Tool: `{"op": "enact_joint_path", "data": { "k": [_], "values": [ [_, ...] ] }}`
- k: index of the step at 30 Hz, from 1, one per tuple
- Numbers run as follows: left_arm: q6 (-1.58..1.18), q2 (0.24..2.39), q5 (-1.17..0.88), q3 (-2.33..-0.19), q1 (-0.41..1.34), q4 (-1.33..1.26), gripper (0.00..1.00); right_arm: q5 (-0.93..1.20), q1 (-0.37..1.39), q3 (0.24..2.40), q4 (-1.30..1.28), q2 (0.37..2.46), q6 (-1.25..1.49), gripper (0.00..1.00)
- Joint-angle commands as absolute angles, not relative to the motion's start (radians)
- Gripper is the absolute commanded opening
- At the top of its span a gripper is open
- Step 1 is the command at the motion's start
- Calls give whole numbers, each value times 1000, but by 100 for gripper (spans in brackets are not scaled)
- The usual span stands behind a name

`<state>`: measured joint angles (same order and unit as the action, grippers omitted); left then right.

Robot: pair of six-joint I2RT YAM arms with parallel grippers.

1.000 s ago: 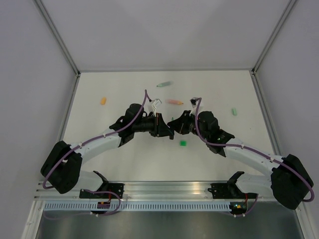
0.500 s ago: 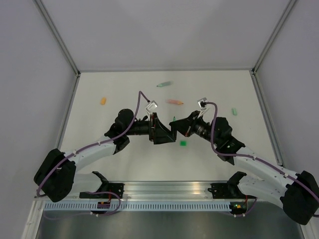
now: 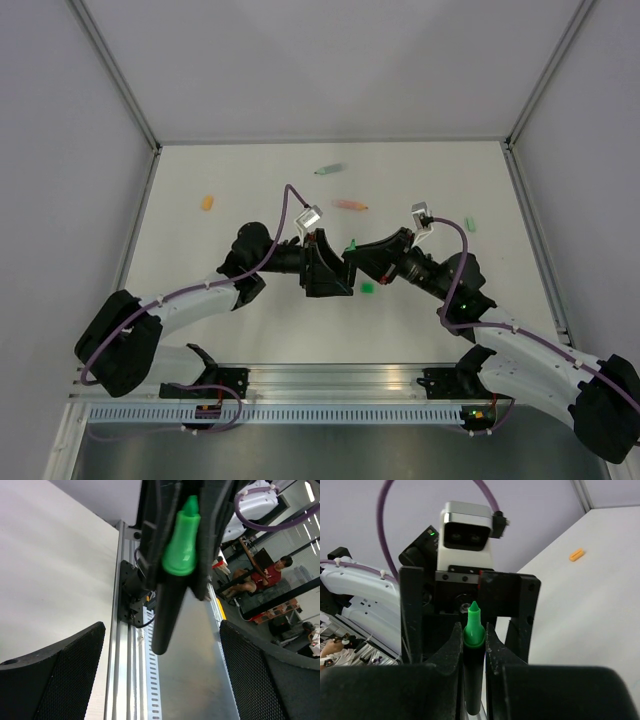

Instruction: Insert the pens into the pen caps

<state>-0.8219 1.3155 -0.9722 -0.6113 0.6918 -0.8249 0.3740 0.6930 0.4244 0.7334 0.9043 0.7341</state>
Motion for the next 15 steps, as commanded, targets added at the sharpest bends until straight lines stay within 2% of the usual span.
{"op": "enact_joint_path", "data": {
  "k": [1,3,4,12,13,14,15],
  "values": [
    [-802,1324,-953,-689,696,-711,100,414,696,426,816,900,744,0],
    [-782,1304,-914,-701,698,-649,91,407,696,430,804,891,735,0],
    [-776,1293,-904,-696,698,-632,99,400,696,428,792,888,733,0],
    [-681,1195,-879,-707,721,-554,99,377,696,419,785,873,722,0],
    [-673,1189,-876,-701,726,-560,97,377,696,416,798,873,724,0],
    [-670,1181,-880,-701,736,-566,85,377,696,413,802,874,732,0],
    [-667,1183,-887,-706,741,-569,81,380,696,411,808,877,733,0]
  ]
}}
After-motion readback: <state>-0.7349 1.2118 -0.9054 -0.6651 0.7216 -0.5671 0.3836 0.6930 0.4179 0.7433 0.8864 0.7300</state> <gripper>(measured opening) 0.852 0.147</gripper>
